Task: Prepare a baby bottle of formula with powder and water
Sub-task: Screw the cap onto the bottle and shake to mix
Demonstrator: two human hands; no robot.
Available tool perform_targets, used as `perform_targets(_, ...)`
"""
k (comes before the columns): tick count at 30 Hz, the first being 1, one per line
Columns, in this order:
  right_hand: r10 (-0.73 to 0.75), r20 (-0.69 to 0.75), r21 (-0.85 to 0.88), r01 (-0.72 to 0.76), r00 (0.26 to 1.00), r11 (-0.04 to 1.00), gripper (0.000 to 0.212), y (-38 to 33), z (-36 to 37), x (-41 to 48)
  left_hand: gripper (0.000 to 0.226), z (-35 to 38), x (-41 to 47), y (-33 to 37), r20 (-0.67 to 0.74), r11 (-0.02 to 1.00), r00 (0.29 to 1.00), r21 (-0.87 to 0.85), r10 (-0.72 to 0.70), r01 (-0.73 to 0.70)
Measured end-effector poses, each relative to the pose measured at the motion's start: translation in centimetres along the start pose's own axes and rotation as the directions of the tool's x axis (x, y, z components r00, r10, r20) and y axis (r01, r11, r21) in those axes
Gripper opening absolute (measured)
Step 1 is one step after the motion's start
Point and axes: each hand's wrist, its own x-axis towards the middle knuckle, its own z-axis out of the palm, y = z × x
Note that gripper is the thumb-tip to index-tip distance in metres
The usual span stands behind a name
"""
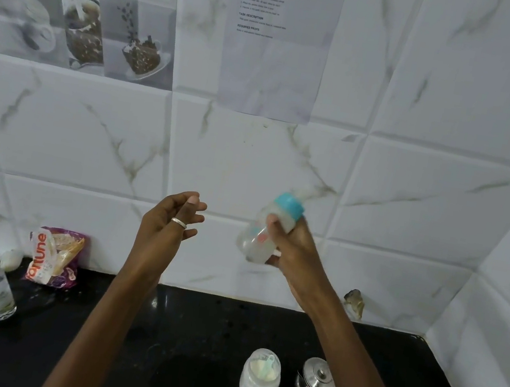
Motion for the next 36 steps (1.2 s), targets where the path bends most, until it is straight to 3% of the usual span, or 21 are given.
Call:
perform_targets(2,0.019,0.068,-0.072,-0.014,0.997,0.997,0.055,0.2,-0.2,-0.1,0.027,0.0,0.0,0.1,0.002,1.000,1.000,0.003,0.001,-0.001)
perform_targets(6,-0.021,-0.103,0.287,0.050,0.994,0.957,0.065,-0.2,-0.3,0.4,0.026,0.0,-0.1,0.2,0.013,1.000,1.000,0.002,0.004,-0.005)
perform_targets(8,-0.040,-0.077,0.171,0.053,0.996,0.984,0.065,-0.1,-0.3,0.3,0.026,-0.1,-0.1,0.2,0.008,1.000,1.000,0.003,0.003,-0.004)
perform_targets(10,-0.018,0.046,-0.038,0.019,0.999,0.999,0.061,0.0,-0.3,-0.1,0.027,0.0,0.0,0.2,0.007,1.000,1.000,-0.002,0.000,0.000)
perform_targets(11,-0.015,0.062,-0.049,0.018,0.998,0.999,0.060,0.0,-0.3,-0.2,0.028,0.0,-0.1,0.2,0.009,1.000,1.000,-0.003,-0.003,0.003)
perform_targets(15,-0.041,-0.121,0.305,0.077,0.992,0.949,0.073,-0.4,-0.2,0.1,0.029,0.0,-0.3,0.2,0.022,1.000,1.000,0.009,0.005,-0.005)
perform_targets(20,-0.036,0.043,-0.023,0.037,0.998,0.999,0.057,0.2,0.2,-0.5,0.028,-0.2,-0.2,0.2,0.010,1.000,1.000,0.012,-0.003,0.003)
perform_targets(24,-0.100,-0.107,0.166,0.117,0.989,0.979,0.069,-0.2,0.2,-0.1,0.027,-0.3,-0.4,0.0,0.018,1.000,1.000,0.016,-0.004,0.003)
perform_targets(28,-0.102,0.036,-0.065,0.104,0.994,0.992,0.059,0.0,0.9,-0.7,0.027,-0.3,-0.3,0.2,0.012,1.000,1.000,0.021,0.004,-0.005)
perform_targets(32,-0.115,-0.108,0.182,0.134,0.987,0.974,0.063,-0.3,1.0,-0.5,0.028,-0.3,-0.4,0.1,0.016,1.000,1.000,0.021,0.003,-0.003)
perform_targets(36,-0.111,0.035,-0.035,0.112,0.993,0.993,0.056,-0.4,1.5,-1.0,0.028,-0.5,-0.3,0.1,0.005,1.000,1.000,0.020,-0.003,0.003)
